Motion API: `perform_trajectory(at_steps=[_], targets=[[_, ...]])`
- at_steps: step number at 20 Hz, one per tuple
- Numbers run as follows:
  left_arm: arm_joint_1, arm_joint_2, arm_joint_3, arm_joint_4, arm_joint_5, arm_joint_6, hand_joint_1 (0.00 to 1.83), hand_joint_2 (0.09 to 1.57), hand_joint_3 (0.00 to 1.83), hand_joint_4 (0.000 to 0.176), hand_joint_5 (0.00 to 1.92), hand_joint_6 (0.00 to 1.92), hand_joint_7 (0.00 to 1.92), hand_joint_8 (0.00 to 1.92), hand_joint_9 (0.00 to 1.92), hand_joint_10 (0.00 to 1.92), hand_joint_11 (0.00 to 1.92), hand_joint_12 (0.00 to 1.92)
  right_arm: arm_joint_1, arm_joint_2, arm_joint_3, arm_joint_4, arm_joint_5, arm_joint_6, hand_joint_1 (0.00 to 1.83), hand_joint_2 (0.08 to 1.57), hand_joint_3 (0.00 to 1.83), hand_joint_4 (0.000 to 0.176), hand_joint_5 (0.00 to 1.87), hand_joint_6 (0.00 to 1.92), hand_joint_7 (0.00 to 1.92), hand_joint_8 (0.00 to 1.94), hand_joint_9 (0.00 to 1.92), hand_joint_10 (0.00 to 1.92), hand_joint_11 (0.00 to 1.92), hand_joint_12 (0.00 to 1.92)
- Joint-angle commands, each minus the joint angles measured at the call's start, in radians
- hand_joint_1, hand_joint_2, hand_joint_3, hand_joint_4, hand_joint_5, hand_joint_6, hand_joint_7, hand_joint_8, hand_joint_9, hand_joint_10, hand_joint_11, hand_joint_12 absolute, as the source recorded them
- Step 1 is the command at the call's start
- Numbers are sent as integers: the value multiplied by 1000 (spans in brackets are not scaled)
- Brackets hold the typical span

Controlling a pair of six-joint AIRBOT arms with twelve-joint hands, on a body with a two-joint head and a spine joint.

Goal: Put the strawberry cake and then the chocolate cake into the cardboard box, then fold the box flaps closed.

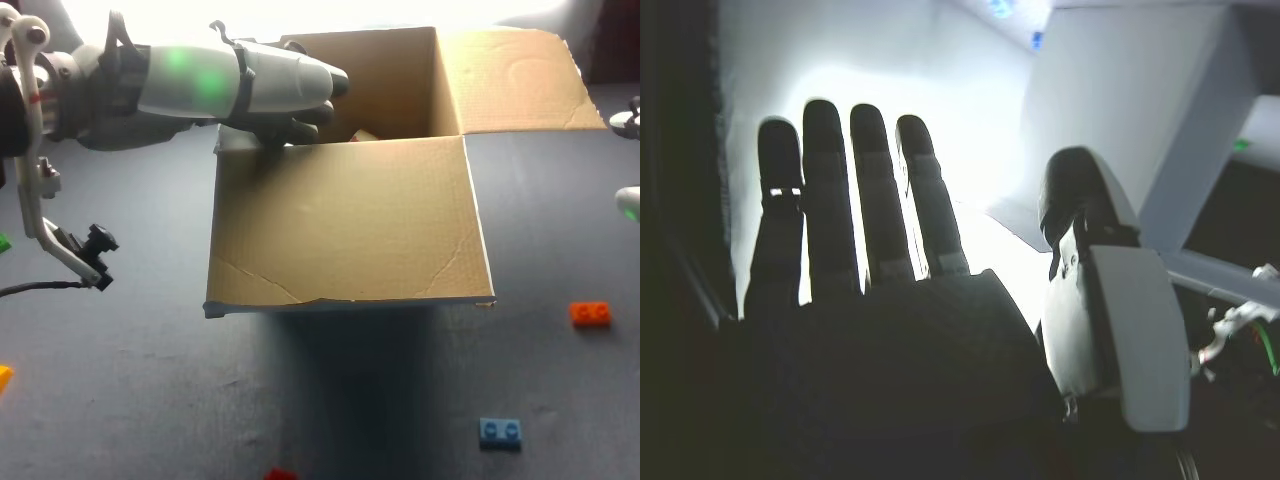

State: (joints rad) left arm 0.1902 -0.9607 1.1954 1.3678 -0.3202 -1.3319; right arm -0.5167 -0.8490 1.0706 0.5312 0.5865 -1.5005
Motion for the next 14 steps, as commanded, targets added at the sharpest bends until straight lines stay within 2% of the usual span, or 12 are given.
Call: perform_trajectory(at_steps=[1, 5, 8, 14], targets=[[-3, 3, 4, -38, -45, -6, 168, 1214, 3, 21, 291, 0, 404, 4, 474, 3, 0, 1207, -4, 6, 4, -12, 146, -3, 0, 1278, 1, 0, 308, 1, 367, 0, 404, 1, 0, 1046], [8, -5, 18, -38, -51, -5, 215, 1204, 0, 20, 297, 3, 397, 0, 476, 2, 0, 1216, -43, -39, 20, -12, 183, 11, 0, 1275, 0, 0, 326, 7, 398, 10, 435, 12, 0, 1074], [11, -8, 25, -38, -56, -2, 259, 1193, 0, 26, 318, 8, 422, 7, 493, 8, 17, 1216, -56, -106, 56, -12, 187, 13, 0, 1279, 1, 0, 332, 4, 405, 3, 437, 7, 0, 1053], [6, -10, 26, -39, -60, -2, 250, 1197, 0, 23, 314, 4, 402, 0, 492, 5, 23, 1211, 3, -159, 73, -12, 214, -5, 0, 1276, 0, 0, 339, 3, 402, 1, 432, 2, 0, 1047]])
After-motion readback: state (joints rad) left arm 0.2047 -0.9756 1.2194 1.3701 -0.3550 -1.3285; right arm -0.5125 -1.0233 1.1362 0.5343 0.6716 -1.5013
